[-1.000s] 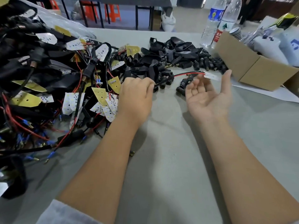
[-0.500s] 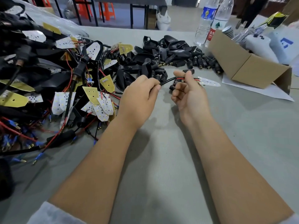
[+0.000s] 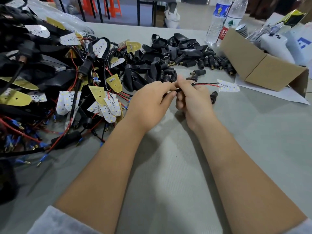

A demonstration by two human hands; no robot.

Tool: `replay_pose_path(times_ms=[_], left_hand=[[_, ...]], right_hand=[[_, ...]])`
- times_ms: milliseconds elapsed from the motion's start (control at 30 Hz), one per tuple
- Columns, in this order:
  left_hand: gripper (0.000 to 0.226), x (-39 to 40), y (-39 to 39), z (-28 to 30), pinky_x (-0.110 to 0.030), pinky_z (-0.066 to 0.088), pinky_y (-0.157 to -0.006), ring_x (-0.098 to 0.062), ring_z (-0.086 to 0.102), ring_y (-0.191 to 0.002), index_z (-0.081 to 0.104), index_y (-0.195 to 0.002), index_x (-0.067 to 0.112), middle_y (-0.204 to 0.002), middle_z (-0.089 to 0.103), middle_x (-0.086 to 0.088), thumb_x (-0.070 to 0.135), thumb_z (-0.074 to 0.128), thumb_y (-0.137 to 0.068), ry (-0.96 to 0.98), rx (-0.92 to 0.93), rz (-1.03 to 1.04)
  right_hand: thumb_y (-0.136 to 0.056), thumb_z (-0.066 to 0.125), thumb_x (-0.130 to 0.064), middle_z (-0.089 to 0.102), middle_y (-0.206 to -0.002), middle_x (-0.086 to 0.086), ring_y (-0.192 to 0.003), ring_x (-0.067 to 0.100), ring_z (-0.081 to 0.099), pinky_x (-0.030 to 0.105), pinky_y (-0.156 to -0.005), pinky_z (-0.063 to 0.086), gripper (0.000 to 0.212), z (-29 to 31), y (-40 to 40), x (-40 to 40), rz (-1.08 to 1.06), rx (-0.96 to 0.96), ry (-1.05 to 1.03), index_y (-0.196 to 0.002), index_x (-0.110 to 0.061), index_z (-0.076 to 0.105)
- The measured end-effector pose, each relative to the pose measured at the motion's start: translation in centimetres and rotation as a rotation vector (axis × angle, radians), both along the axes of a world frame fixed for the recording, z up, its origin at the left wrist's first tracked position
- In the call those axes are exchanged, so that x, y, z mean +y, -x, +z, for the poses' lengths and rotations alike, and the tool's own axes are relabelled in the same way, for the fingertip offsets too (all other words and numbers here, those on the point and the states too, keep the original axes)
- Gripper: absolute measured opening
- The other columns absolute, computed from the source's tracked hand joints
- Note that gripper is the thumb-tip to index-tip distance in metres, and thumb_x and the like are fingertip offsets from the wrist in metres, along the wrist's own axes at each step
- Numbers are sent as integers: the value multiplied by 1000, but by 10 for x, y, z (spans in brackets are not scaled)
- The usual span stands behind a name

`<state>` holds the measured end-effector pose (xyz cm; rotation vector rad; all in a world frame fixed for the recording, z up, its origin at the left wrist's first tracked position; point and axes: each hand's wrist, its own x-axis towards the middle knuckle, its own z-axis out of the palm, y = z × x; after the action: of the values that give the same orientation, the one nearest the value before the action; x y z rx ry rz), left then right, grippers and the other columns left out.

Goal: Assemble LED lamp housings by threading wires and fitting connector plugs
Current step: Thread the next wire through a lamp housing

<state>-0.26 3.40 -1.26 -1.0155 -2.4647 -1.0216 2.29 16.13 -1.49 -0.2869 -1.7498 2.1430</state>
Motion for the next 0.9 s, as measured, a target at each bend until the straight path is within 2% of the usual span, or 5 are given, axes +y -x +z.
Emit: replay_pose_path(times_ms=[200,300,467,733,900], left_hand=[[24,-6,5,0,-40,45,-75,-26,59,-89,62,-116,19,-83,62,4,26,45,-101,79,18,63],[22,-10,8,-1,-33,41,-62,-15,57,-73,63,-106,22,-74,61,6,34,46,-101,47,-30,99],[13,-8,3,2,-15,30,-52,-2,51,-59,64,-91,32,-62,57,18,37,53,-95,-116,-124,45],[19,-11,11,1,-27,41,-58,-3,50,-59,66,-85,24,-66,62,7,36,56,-96,-126,-130,121],[20,-7,6,-3,-27,34,-53,-6,47,-55,64,-90,22,-56,51,6,35,52,-98,-72,-69,120]], right_hand=[[-97,59,-18,49,-52,-4,-46,8,47,19,-50,44,18,1,2,9,-9,79,403,-81,-9,62],[-99,54,-16,51,-54,-3,-47,6,50,19,-52,48,18,3,4,14,-27,132,588,-86,-7,62],[-101,52,-19,47,-53,-4,-45,6,46,18,-51,47,23,6,4,22,-99,159,604,-83,-8,60],[-101,52,-19,47,-49,-4,-42,5,44,17,-47,45,24,12,3,40,-264,243,692,-80,-9,58],[-100,53,-18,48,-50,-4,-42,6,46,18,-46,44,23,13,0,40,-253,227,754,-79,-11,59]])
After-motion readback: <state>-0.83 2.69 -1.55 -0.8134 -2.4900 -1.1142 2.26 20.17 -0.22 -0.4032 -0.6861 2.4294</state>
